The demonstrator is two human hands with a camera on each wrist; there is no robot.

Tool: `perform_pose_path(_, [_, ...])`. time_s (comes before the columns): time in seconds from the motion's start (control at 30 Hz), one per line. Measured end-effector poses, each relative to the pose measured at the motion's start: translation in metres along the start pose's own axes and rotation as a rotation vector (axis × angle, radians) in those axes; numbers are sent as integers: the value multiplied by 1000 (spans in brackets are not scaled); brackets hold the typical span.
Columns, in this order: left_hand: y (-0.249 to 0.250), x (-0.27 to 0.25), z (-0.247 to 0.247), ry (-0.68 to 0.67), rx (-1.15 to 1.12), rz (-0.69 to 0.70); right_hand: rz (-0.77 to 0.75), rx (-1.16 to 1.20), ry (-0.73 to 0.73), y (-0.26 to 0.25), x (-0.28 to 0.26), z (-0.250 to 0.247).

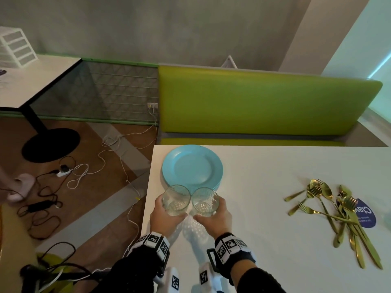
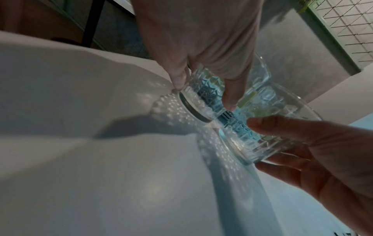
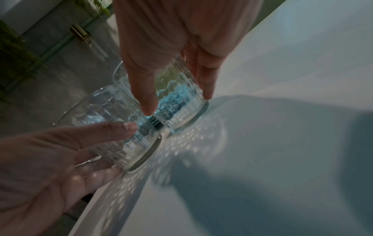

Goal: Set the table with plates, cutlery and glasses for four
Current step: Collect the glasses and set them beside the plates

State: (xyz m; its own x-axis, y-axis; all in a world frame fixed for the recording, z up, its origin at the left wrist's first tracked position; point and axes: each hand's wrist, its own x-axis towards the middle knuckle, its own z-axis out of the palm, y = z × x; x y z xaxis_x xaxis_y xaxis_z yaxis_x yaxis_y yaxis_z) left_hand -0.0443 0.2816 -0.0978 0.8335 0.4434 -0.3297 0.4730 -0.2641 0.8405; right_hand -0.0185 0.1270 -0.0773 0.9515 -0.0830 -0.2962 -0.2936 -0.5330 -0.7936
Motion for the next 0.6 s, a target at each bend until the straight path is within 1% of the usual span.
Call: perform_pose_path(0.6, [8, 3, 4, 31, 29, -32, 20, 16, -23, 5, 14, 4])
